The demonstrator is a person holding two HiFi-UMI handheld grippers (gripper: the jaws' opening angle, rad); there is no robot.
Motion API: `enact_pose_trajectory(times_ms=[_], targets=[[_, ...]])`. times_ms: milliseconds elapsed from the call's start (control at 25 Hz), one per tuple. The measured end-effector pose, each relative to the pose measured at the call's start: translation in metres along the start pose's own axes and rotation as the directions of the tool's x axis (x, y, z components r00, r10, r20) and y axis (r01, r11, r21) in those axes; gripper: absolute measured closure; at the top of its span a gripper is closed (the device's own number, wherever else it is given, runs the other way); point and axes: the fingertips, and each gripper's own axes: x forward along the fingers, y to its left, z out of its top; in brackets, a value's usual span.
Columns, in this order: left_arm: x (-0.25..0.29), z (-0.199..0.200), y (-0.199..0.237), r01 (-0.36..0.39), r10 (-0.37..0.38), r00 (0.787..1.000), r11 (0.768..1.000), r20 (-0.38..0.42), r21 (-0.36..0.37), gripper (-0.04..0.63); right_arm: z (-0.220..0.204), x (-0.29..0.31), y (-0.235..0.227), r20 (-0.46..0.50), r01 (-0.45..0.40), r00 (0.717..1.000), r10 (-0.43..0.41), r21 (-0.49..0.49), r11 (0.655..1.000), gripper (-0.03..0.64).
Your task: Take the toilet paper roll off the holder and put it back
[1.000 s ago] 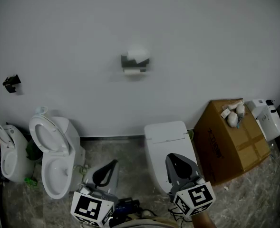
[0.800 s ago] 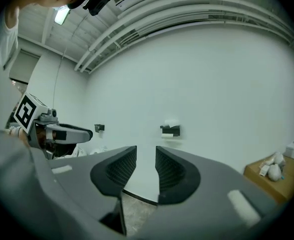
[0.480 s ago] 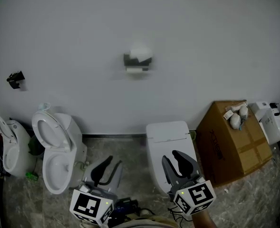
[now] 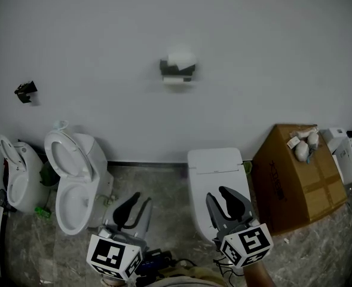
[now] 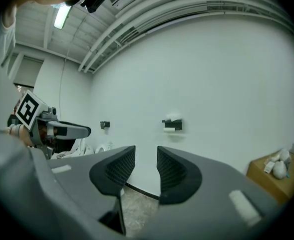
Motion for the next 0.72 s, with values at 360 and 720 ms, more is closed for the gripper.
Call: enact_pose_trajectory(times_ms=[360, 720], targets=[[0.012, -0.001, 0.005, -0.001, 0.001, 1.0, 1.0, 0.009, 0.002, 0.5, -0.005, 0.011, -0.004, -0.004, -0.014, 1.0, 0.014, -0.009, 1.0, 0.494], [0.069, -0.001, 0.03, 0.061, -0.061, 0.998, 0.998, 0.023, -0.005, 0.5, -0.002, 0.053, -0.029, -0.017, 0.024, 1.0, -0.025, -0.046, 0.999, 0.494]])
